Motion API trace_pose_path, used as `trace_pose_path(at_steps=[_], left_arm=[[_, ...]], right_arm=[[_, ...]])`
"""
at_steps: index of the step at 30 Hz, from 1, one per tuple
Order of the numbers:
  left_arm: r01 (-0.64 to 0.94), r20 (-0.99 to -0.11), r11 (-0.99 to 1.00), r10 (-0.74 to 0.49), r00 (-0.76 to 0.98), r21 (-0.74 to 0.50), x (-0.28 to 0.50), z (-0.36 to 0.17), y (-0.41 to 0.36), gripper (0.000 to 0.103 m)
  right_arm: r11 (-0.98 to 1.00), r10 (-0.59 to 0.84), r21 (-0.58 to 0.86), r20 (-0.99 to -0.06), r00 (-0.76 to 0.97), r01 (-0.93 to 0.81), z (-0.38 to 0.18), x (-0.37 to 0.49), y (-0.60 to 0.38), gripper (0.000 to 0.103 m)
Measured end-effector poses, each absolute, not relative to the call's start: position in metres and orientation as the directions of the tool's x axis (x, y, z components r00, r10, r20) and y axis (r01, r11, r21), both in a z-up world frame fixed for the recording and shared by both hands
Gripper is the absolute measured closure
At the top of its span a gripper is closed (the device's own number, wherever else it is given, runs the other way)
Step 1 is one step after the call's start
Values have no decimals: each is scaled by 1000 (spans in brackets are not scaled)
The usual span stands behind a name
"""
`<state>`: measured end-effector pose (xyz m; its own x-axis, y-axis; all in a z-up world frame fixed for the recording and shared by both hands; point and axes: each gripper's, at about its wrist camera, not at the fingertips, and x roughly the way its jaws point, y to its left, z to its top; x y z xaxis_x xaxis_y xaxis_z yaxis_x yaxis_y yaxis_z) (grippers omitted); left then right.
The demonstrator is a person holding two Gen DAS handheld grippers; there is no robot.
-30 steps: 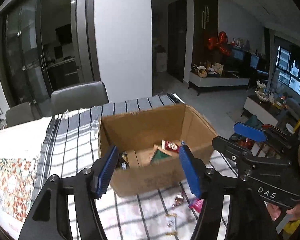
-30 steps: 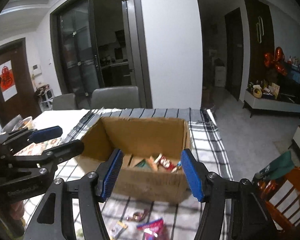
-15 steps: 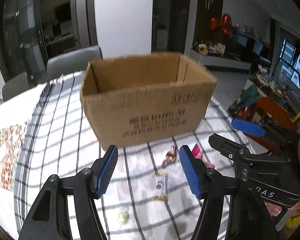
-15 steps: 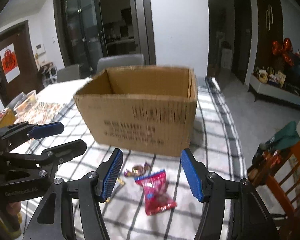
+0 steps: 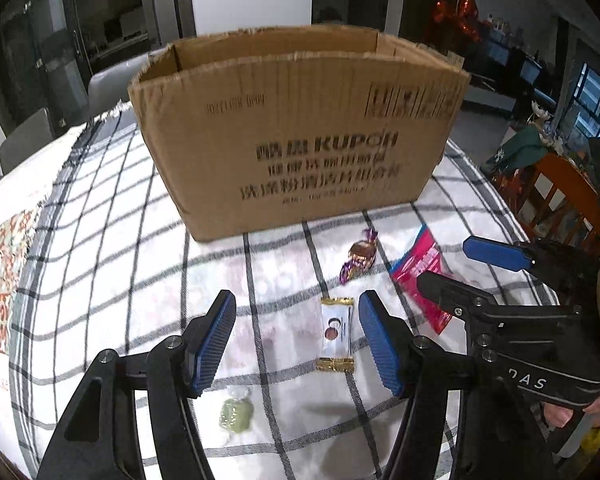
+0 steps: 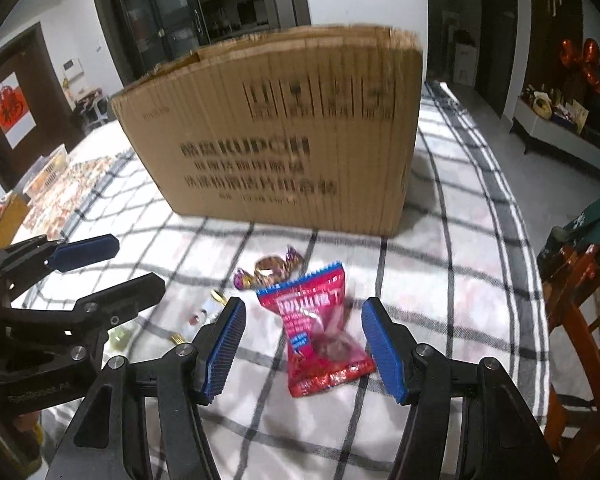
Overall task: Organize snacks
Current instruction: 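Return to the snacks and grasp the red hawthorn pouch with the right gripper, then grasp the white-and-gold bar with the left gripper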
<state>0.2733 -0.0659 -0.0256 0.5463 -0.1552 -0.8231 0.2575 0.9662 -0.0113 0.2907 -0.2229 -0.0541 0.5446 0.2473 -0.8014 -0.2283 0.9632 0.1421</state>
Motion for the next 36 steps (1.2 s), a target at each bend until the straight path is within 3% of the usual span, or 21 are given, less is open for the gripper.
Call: trace_pose_path(at_steps=[8, 18, 25, 33, 36], left_arm=[[256, -842, 966, -151, 518, -16, 277, -38, -65, 40], [271, -867, 962, -164, 470, -35, 274, -55, -68, 40], [296, -871, 954, -183, 455, -45, 273, -60, -71, 41], [339, -869, 937, -231, 437, -79, 277, -66, -77, 63], [342, -879, 937, -224, 420, -75, 282, -72, -80, 65]], right_arm=[[967, 216, 114, -839, 499, -227, -78, 296, -220, 43], [972, 174, 60, -835, 521, -228, -83, 295, -219, 60], [978, 181, 90, -811, 557, -186, -72, 287, -227, 63], [984, 172, 109, -789, 590, -142, -61, 273, -224, 63], [983, 184, 135, -795, 577, -128, -66, 274, -226, 63]])
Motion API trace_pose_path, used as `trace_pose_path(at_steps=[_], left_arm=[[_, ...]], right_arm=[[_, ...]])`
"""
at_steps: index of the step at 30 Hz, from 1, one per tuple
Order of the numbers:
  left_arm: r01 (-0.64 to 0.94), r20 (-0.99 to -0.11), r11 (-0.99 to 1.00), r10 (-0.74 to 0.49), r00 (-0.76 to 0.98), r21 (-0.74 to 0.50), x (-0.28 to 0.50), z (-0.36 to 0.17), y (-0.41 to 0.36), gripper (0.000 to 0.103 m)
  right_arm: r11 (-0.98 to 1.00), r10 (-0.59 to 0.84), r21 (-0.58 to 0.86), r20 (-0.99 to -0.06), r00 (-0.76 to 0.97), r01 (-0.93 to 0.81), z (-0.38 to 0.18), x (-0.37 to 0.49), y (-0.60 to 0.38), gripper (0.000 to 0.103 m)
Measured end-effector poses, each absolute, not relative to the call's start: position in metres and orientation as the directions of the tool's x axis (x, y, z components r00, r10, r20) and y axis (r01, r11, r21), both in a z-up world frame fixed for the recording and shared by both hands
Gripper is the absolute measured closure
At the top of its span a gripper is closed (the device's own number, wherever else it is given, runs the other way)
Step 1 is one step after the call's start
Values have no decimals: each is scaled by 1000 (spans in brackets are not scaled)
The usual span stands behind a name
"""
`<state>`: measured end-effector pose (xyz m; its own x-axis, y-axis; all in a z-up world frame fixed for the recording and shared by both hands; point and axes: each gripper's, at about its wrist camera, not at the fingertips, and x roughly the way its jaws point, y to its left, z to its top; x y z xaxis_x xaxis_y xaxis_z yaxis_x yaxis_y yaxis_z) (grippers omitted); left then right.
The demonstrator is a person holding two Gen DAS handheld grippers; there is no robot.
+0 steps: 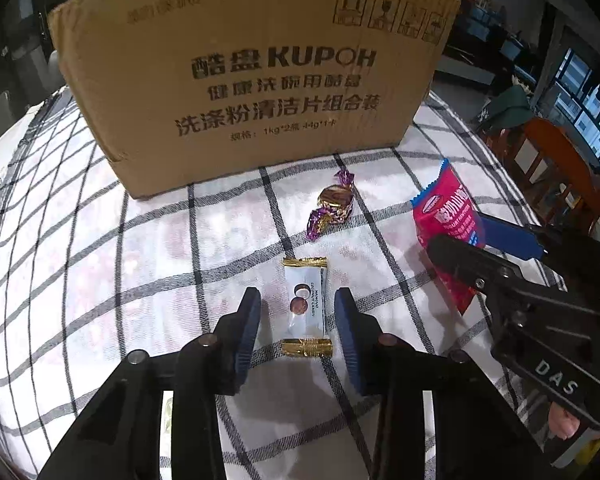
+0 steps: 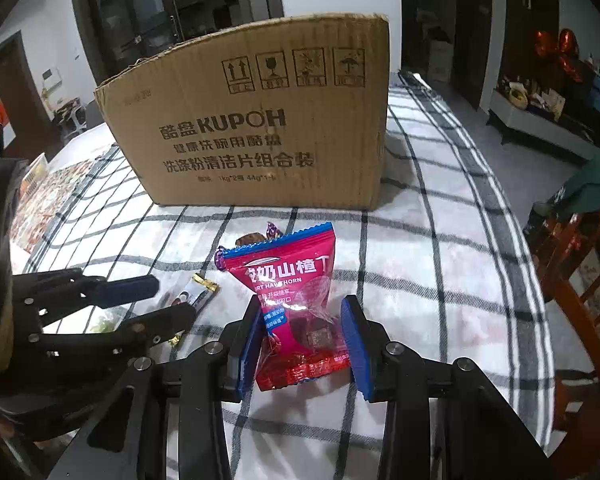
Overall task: Organize snacks
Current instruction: 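Grasp the white-and-gold bar with the left gripper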
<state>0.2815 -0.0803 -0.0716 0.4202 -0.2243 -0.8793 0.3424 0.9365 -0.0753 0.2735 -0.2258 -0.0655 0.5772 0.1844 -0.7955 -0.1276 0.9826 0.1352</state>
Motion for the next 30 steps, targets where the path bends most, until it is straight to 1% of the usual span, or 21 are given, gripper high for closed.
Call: trace_pose_path(at_steps=[5, 7, 8, 9, 12, 18, 30], left_arm=[[351, -885, 935, -197, 423, -41, 283, -77, -87, 68], [354, -881, 935, -181, 438, -16, 282, -77, -89, 72], [354, -880, 935, -180, 440, -14, 282, -77, -90, 77], [353, -879, 936, -183, 440, -18, 282, -77, -91, 79], [352, -875, 936, -185, 448, -18, 280, -78, -91, 82], [339, -869, 940, -206, 451, -47, 278, -74, -83, 83], [310, -817, 947, -248, 521, -90, 262, -30, -60, 83]], right_arm=[[980, 200, 161, -804, 560, -119, -71, 274, -228, 63], [979, 202, 163, -803, 561, -119, -71, 274, -227, 63], [979, 202, 163, -803, 561, -118, -71, 274, -227, 63], [979, 202, 165, -802, 563, -117, -70, 273, -227, 63], [979, 203, 166, -800, 565, -116, -68, 273, -226, 63], [980, 199, 160, -797, 570, -117, -63, 270, -223, 63], [977, 214, 166, -770, 602, -135, -39, 260, -216, 63]])
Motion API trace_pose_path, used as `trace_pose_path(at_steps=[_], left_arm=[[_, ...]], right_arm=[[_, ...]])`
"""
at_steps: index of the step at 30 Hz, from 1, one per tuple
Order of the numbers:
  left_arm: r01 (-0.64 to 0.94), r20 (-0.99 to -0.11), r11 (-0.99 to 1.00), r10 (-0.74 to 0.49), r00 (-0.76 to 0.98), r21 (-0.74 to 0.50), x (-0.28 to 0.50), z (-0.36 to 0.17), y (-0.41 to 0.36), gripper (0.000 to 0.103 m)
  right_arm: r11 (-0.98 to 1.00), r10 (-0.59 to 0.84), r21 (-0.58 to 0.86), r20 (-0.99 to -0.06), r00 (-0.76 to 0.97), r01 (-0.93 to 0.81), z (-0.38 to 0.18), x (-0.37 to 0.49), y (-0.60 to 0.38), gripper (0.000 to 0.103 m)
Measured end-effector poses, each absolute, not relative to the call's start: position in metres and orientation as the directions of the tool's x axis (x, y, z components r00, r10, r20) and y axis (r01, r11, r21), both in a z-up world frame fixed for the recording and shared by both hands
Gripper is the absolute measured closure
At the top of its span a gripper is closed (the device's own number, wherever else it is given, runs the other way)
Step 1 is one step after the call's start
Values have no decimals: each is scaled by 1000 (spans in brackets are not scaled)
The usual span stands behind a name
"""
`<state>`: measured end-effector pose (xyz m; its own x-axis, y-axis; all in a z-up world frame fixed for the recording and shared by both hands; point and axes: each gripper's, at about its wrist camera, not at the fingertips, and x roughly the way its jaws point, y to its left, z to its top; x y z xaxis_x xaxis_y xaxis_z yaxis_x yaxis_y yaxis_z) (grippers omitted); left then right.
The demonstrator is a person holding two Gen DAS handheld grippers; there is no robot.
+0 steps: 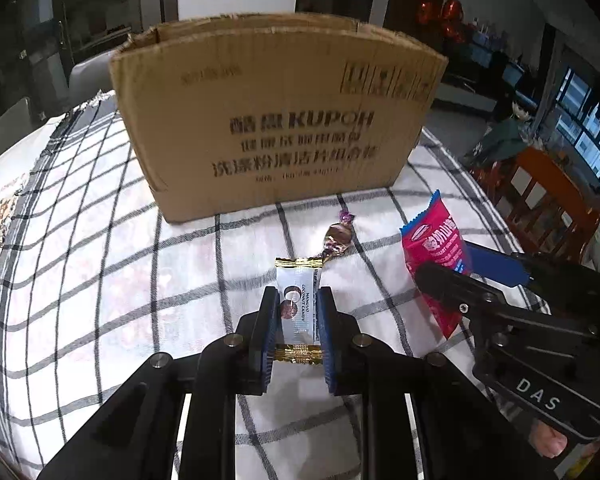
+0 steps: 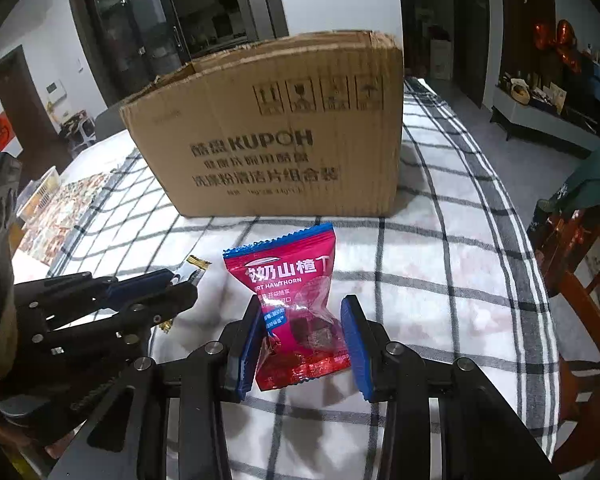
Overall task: Organize snacks
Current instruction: 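Carry the hawthorn pouch and white-gold bar over the box and open both grippers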
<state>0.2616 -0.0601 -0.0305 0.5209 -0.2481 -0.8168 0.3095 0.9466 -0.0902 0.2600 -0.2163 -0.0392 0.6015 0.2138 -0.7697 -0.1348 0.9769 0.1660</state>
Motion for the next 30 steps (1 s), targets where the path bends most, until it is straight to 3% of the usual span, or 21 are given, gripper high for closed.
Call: trace_pose_path(at_steps=[9, 30], left_arm=[[305, -772, 945, -281, 570, -118, 257, 1, -54, 83], [315, -619, 947, -286, 731, -65, 319, 117, -43, 83]], right_arm=[[973, 229, 180, -738, 635, -143, -14, 255, -215, 63], [967, 252, 121, -546, 799, -223, 102, 314, -206, 63]])
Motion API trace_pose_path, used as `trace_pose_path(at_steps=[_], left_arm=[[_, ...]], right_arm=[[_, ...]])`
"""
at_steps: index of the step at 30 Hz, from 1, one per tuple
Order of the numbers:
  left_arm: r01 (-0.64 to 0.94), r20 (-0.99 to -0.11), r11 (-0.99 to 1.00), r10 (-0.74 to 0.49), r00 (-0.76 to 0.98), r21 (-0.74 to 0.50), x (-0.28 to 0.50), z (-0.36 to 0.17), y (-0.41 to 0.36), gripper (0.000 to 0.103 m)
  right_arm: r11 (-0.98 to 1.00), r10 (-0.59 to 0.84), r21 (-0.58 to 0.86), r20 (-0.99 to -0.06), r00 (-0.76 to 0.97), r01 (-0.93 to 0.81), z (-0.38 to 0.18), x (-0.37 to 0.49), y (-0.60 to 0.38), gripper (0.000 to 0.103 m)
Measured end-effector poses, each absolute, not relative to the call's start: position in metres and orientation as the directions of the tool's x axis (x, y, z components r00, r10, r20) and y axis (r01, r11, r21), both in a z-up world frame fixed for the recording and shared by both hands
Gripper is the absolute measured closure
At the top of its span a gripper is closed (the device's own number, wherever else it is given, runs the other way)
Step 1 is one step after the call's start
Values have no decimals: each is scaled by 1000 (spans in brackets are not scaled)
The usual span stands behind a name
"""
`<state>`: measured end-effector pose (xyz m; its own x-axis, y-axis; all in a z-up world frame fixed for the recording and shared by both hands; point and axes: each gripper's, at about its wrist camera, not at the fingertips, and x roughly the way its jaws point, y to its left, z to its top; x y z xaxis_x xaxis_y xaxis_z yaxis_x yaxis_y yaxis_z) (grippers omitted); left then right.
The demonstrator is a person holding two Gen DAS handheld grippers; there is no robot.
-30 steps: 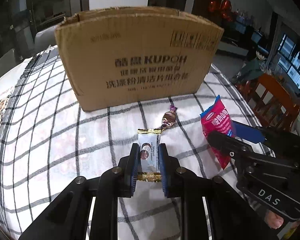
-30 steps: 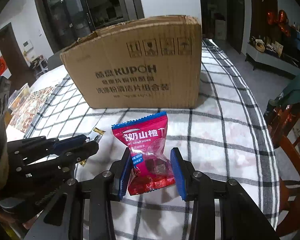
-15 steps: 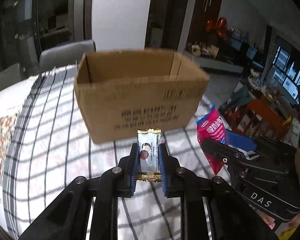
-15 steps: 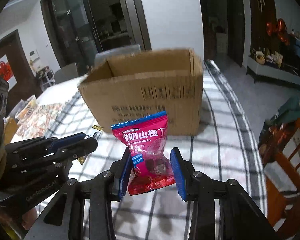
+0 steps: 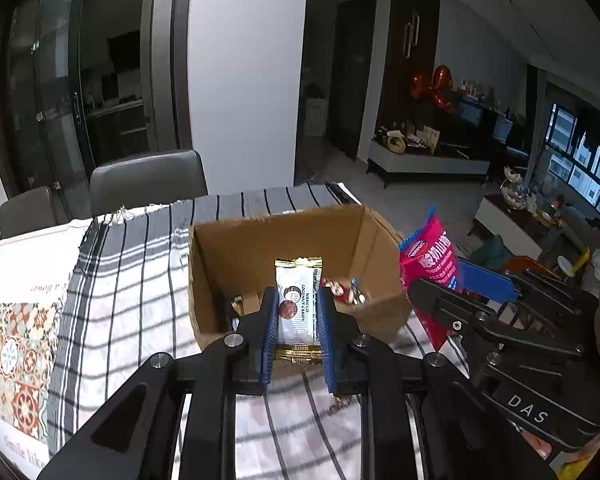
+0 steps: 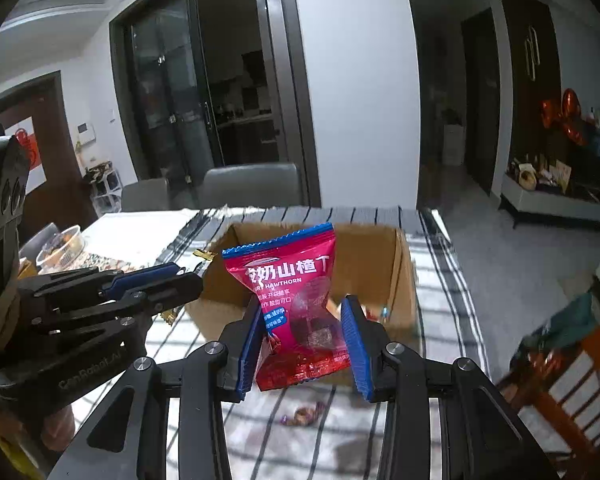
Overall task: Organize snacks
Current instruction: 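Carry the hawthorn pouch and white-gold bar over the box and open both grippers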
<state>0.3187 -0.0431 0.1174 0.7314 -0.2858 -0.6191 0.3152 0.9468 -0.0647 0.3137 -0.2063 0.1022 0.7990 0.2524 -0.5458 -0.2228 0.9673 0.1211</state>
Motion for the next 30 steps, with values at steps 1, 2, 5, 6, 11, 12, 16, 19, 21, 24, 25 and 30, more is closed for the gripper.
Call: trace_pose_path(at_steps=[1, 2, 5, 6, 11, 12, 16, 19, 21, 24, 25, 30], left_arm=[[319, -619, 946, -289, 731, -65, 325, 119, -42, 83], [316, -620, 946, -288, 730, -67, 329, 120, -42, 83], [313, -628, 947, -288, 723, -74, 341, 119, -42, 83], [310, -631, 948, -286, 721, -75, 345, 118, -42, 83], [305, -649, 950, -276, 709, -71, 367, 109, -40, 83], [305, -651, 950, -274, 708, -68, 368, 108, -41, 82], [282, -647, 958, -251, 720, -57, 375, 105, -38, 64], [271, -638, 961, -238, 732, -47, 372, 104, -34, 58], [268, -636, 963, -230, 736, -37, 370, 104, -32, 57], [264, -628, 964, -218, 747, -21, 360, 104, -31, 53], [262, -625, 965, -215, 751, -16, 356, 104, -30, 53], [252, -615, 968, -199, 763, -2, 333, 103, -29, 48]], right_arm=[[967, 254, 121, -542, 801, -225, 104, 318, -206, 63], [967, 255, 118, -539, 803, -227, 105, 322, -206, 63], [966, 256, 108, -536, 805, -235, 106, 338, -203, 63], [965, 259, 109, -539, 802, -238, 105, 343, -203, 63], [965, 262, 126, -561, 786, -232, 98, 368, -204, 63], [965, 259, 123, -564, 784, -230, 96, 373, -205, 63], [968, 248, 116, -573, 781, -223, 89, 384, -204, 62], [970, 238, 107, -575, 783, -216, 85, 384, -204, 50], [974, 223, 94, -570, 791, -207, 84, 381, -203, 50], [976, 216, 92, -556, 803, -199, 85, 370, -202, 50], [976, 215, 92, -551, 806, -197, 85, 366, -202, 50], [976, 216, 96, -528, 821, -195, 86, 342, -204, 50]])
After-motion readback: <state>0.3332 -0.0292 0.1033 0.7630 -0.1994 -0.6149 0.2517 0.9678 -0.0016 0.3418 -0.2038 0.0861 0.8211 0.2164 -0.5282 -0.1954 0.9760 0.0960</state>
